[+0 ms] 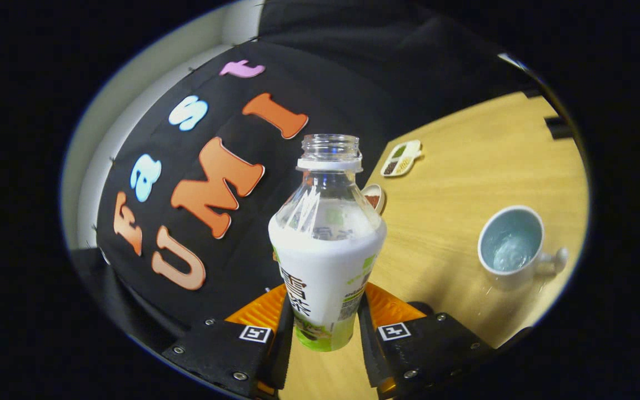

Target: Take the bottle from table, then pour the juice into the cup, finally place the bottle on the coaster

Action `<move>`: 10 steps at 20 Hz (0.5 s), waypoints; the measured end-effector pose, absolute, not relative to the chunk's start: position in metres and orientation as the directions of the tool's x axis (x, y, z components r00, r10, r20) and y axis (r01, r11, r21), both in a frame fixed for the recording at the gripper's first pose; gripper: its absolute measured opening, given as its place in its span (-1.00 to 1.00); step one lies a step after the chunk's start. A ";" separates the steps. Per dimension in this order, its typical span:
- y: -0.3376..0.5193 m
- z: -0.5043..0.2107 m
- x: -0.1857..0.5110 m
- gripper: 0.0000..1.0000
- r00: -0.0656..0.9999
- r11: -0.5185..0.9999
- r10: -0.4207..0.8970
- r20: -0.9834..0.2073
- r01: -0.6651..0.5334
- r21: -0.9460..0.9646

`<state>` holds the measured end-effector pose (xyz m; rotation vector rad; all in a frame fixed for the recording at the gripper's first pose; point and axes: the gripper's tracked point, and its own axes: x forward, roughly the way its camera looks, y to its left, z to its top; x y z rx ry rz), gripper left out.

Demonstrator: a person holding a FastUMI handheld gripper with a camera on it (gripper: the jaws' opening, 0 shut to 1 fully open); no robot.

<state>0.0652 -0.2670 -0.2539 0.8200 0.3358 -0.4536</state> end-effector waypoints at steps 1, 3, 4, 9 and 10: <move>-0.269 -0.255 0.063 0.11 0.840 0.662 -0.279 -0.465 0.519 0.541; -0.279 -0.254 0.062 0.11 0.811 0.756 -0.353 -0.467 0.541 0.369; -0.279 -0.254 0.063 0.11 0.801 0.792 -0.375 -0.467 0.539 0.287; -0.259 -0.263 0.075 0.11 0.796 0.895 -0.405 -0.450 0.445 -0.019; -0.258 -0.266 0.075 0.11 0.794 0.900 -0.413 -0.447 0.429 -0.070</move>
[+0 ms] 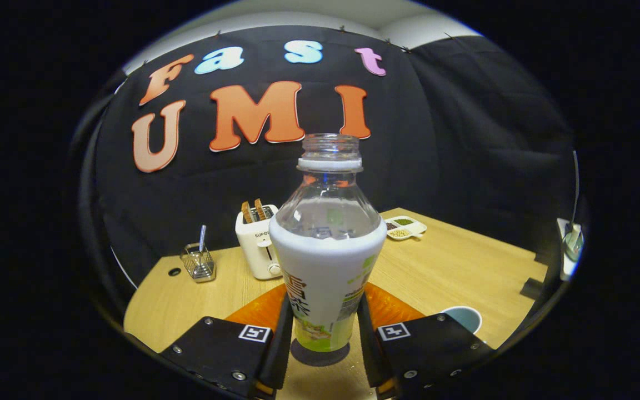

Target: Take the bottle from table, then pour the juice into the cup, finally place the bottle on the coaster

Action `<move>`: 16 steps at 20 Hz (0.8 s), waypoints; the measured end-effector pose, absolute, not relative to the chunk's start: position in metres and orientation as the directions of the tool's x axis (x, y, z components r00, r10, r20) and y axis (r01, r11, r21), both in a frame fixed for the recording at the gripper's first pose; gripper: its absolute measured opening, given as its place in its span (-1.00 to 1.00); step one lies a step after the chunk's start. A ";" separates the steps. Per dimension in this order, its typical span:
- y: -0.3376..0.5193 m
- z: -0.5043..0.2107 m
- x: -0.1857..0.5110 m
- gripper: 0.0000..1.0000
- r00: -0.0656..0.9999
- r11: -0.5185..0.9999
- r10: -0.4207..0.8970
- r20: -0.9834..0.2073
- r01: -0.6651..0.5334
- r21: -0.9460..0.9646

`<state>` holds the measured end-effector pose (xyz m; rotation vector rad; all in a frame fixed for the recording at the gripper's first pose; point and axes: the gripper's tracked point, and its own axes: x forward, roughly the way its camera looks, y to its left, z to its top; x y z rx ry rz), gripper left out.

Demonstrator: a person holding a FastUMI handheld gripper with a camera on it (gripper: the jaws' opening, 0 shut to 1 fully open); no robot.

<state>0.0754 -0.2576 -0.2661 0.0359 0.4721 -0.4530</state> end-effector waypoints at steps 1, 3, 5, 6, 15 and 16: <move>-0.256 -0.272 0.076 0.11 0.787 0.901 -0.420 -0.451 0.421 -0.105; -0.249 -0.287 0.078 0.11 0.776 0.905 -0.416 -0.474 0.402 -0.136; -0.241 -0.304 0.078 0.11 0.764 0.907 -0.415 -0.495 0.393 -0.153; -0.242 -0.315 0.074 0.11 0.758 0.906 -0.417 -0.501 0.390 -0.163; -0.236 -0.361 0.077 0.16 0.724 0.911 -0.410 -0.555 0.357 -0.208; -0.236 -0.359 0.078 0.16 0.727 0.910 -0.413 -0.549 0.359 -0.209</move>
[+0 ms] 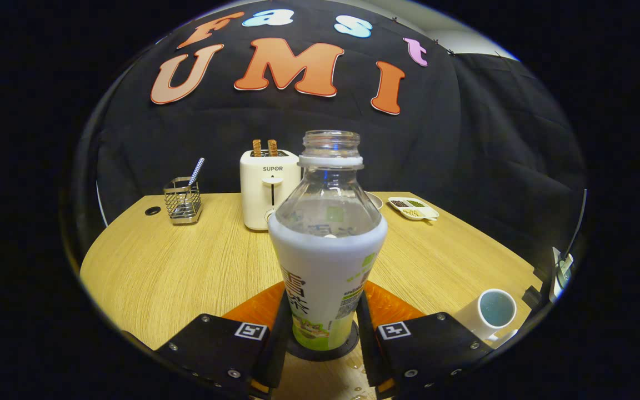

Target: Take the bottle from table, then pour the juice into the cup, finally place the bottle on the coaster

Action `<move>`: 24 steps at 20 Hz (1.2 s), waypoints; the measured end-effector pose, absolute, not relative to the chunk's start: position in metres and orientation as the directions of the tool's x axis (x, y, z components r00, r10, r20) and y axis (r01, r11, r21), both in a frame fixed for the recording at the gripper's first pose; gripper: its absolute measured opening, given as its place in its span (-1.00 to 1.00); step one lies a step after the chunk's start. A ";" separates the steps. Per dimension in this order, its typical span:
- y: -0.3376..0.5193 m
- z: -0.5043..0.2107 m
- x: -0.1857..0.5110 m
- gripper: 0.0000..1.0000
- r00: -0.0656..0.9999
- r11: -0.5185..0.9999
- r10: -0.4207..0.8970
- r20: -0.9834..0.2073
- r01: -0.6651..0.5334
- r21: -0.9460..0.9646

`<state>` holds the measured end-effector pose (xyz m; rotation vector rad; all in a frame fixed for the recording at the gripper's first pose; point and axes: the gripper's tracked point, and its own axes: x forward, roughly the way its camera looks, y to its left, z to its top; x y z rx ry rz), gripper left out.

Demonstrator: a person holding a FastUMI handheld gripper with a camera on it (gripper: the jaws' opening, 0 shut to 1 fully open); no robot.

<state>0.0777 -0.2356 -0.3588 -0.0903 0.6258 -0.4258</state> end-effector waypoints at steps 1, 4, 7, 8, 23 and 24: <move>-0.236 -0.360 0.079 0.18 0.726 0.909 -0.413 -0.550 0.361 -0.207; -0.237 -0.360 0.075 0.24 0.721 0.905 -0.419 -0.552 0.383 -0.186; -0.239 -0.360 0.071 0.31 0.720 0.901 -0.420 -0.552 0.403 -0.161; -0.239 -0.359 0.071 0.35 0.723 0.902 -0.417 -0.550 0.403 -0.154; -0.151 -0.222 0.034 0.94 0.847 0.953 -0.292 -0.443 0.294 -0.064; -0.131 -0.206 0.034 0.94 0.867 0.964 -0.253 -0.429 0.265 -0.032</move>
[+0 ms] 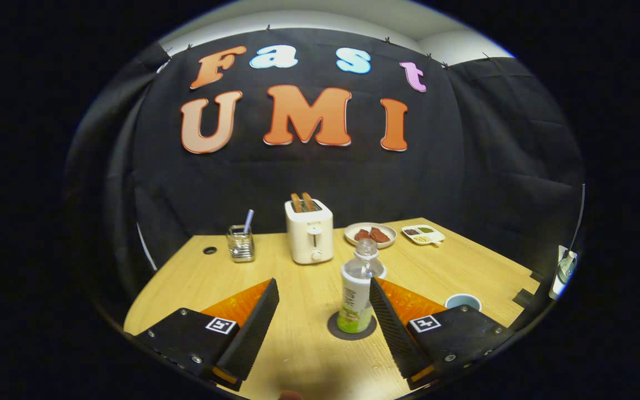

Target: Take the bottle from table, then pour the juice into the cup, finally place the bottle on the coaster

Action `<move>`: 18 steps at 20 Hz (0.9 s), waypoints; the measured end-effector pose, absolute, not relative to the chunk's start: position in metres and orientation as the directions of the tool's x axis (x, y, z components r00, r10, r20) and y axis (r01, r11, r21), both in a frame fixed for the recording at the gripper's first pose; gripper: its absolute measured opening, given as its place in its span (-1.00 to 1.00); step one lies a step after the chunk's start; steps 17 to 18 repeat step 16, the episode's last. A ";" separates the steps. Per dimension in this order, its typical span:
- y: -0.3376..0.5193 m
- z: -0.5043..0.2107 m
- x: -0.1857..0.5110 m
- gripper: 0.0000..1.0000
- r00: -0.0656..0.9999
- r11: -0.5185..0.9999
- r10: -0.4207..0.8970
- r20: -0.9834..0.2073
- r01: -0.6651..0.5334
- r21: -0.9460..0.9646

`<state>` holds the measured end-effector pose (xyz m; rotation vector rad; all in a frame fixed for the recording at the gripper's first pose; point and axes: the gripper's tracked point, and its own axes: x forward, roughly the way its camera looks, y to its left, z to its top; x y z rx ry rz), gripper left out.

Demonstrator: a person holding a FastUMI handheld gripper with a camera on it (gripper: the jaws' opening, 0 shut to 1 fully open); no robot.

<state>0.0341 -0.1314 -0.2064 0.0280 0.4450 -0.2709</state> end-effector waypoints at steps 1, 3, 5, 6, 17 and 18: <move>-0.108 -0.190 0.033 0.94 0.892 0.975 -0.203 -0.404 0.223 0.003; -0.074 -0.159 0.029 0.94 0.926 0.985 -0.145 -0.348 0.167 0.032; -0.046 -0.134 0.023 0.94 0.946 0.991 -0.109 -0.306 0.125 0.036; -0.032 -0.124 0.019 0.94 0.953 0.993 -0.087 -0.290 0.105 0.045; 0.046 -0.105 -0.003 0.93 0.973 0.998 0.048 -0.225 -0.037 0.056; 0.046 -0.105 -0.003 0.93 0.973 0.998 0.048 -0.225 -0.037 0.056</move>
